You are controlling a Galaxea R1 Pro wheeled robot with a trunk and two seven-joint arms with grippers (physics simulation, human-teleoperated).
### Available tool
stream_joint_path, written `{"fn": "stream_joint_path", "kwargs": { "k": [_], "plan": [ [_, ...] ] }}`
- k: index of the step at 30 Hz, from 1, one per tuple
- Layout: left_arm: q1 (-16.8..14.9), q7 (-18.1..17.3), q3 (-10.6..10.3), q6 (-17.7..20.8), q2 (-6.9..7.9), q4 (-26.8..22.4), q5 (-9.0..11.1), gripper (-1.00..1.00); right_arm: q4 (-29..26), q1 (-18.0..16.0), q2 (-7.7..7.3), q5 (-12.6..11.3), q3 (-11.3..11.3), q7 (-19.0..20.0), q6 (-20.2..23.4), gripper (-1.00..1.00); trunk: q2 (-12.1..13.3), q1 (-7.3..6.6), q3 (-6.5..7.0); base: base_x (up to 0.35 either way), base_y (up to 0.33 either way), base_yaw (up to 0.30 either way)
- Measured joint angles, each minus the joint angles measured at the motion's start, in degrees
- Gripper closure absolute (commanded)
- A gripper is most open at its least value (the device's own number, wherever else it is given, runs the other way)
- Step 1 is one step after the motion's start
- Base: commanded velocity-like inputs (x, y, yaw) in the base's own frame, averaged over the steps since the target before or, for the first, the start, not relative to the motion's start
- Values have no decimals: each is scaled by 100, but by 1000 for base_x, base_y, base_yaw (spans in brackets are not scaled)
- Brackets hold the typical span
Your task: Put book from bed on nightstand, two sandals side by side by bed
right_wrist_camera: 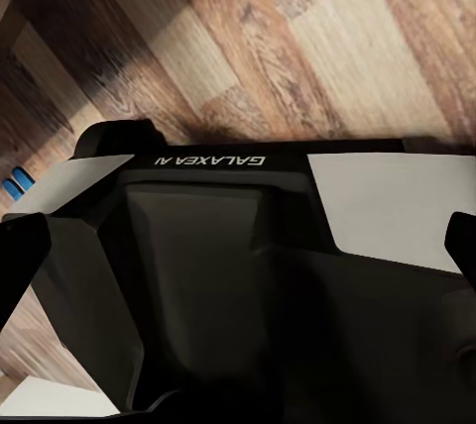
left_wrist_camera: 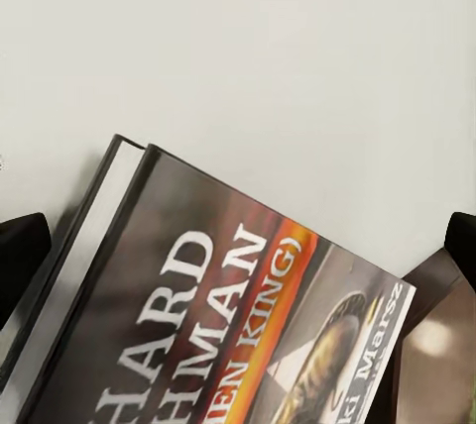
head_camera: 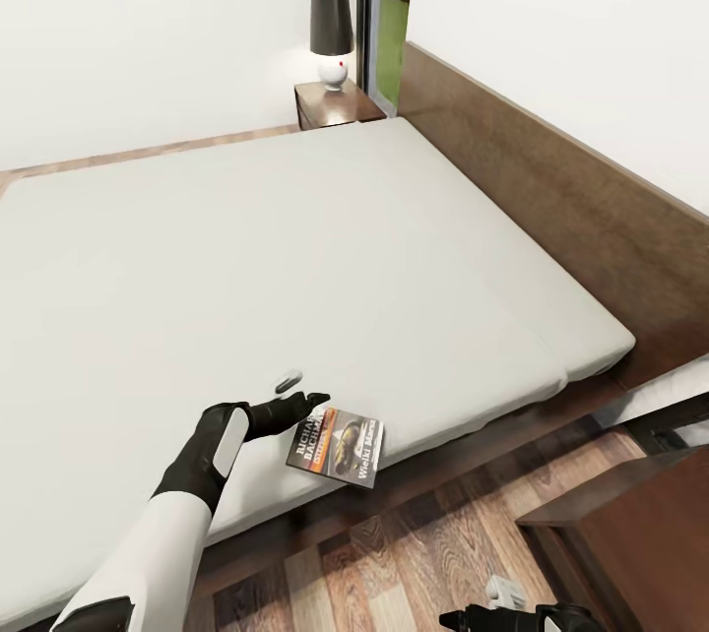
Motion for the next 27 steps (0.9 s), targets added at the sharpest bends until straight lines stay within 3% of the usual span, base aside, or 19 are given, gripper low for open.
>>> {"fn": "stream_joint_path", "kwargs": {
  "k": [27],
  "plan": [
    [0, 1, 0, -1, 0, 0, 0, -100, 0, 0, 0, 2, 0, 3, 0, -100, 0, 0, 0, 0, 0, -45]
  ]
}}
